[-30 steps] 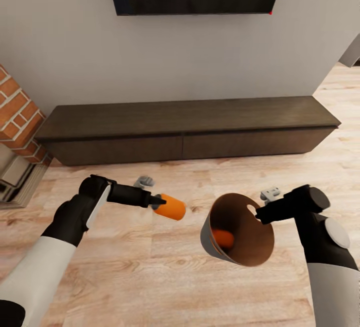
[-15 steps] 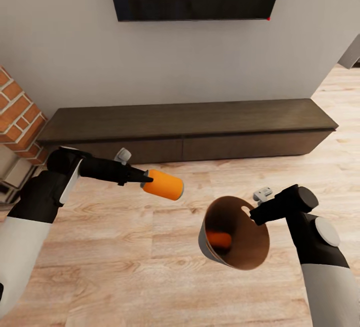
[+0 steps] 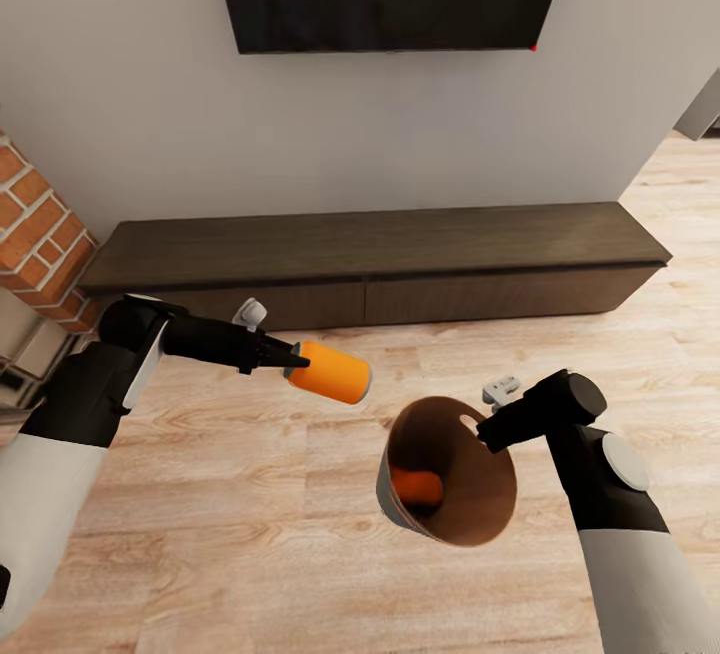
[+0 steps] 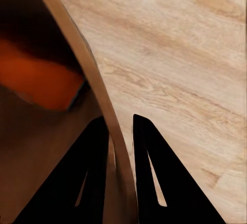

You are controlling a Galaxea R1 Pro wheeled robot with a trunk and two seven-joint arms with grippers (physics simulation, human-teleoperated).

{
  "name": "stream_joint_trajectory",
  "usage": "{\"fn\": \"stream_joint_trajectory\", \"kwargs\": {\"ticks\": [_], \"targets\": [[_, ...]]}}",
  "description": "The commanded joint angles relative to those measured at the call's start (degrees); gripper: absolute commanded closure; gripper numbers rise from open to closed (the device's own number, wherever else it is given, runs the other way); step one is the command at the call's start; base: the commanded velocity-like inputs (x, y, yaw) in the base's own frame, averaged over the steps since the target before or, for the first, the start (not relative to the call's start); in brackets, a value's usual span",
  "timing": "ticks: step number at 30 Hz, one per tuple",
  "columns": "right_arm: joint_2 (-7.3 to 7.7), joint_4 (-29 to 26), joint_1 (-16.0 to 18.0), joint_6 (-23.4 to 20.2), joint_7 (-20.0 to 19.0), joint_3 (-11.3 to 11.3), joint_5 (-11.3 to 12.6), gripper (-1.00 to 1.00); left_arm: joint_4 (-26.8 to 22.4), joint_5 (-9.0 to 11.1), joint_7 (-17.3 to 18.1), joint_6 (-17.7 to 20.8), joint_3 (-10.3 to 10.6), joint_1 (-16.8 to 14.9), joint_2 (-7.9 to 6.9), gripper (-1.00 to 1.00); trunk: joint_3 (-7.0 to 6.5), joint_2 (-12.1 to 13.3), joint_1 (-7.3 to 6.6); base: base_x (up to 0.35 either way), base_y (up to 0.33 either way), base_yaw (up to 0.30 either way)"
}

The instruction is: Put the three can of soda from the living room inside the tash can in the kitchen.

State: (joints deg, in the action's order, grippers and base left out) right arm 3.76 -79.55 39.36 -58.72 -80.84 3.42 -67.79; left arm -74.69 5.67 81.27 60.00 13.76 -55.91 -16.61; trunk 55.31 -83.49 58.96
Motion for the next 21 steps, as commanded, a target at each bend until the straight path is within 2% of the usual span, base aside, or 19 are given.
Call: {"fn": "stream_joint_trajectory", "kwargs": {"ticks": [1, 5, 7, 11, 13, 15, 17, 21], "targets": [[-0.08, 0.2, 0.0, -0.6, -0.5, -0.1, 0.4, 1.00, 0.0, -0.1, -0.1, 0.0, 0.0, 0.0, 0.11, 1.00, -0.19, 0.4, -0.23, 0.000, 0.000, 0.000], [-0.93, 1.8, 0.0, -0.6, -0.1, -0.3, 0.3, 1.00, -0.1, -0.2, -0.6, 0.0, 0.1, 0.1, 1.48, 1.00, -0.91, 2.0, -1.11, 0.000, 0.000, 0.000], [-1.51, 2.5, 0.0, -0.6, 1.5, -0.4, 0.6, 1.00, -0.2, -0.3, -0.9, 0.0, 0.1, 0.2, 2.02, 1.00, -1.27, 2.8, -1.55, 0.000, 0.000, 0.000], [-2.81, 4.8, 0.0, -0.6, 5.0, -0.5, 0.9, 1.00, -1.8, -0.4, -1.2, 0.0, 0.1, 0.3, 3.80, 1.00, -1.27, 2.8, -1.55, 0.000, 0.000, 0.000], [-3.00, 5.6, 0.0, -0.6, 5.4, -0.5, 1.0, 1.00, -2.4, -0.4, -1.3, 0.0, 0.1, 0.3, 4.75, 1.00, -1.27, 2.8, -1.55, 0.000, 0.000, 0.000], [-3.55, 6.6, 0.0, -0.5, 5.8, -0.5, 1.0, 1.00, -3.2, -0.6, -1.3, 0.0, 0.1, 0.3, 6.67, 1.00, -1.27, 2.8, -1.55, 0.000, 0.000, 0.000], [-3.82, 6.9, 0.0, -0.5, 6.0, -0.5, 1.1, 1.00, -3.5, -0.7, -1.4, 0.0, 0.2, 0.4, 7.62, 1.00, -1.27, 2.8, -1.55, 0.000, 0.000, 0.000], [-4.05, 7.2, 0.0, -0.5, 7.0, -0.7, 1.1, 1.00, -4.5, -0.7, -1.5, 0.0, 0.2, 0.4, 8.41, 1.00, -1.27, 2.8, -1.55, 0.000, 0.000, 0.000]]}}
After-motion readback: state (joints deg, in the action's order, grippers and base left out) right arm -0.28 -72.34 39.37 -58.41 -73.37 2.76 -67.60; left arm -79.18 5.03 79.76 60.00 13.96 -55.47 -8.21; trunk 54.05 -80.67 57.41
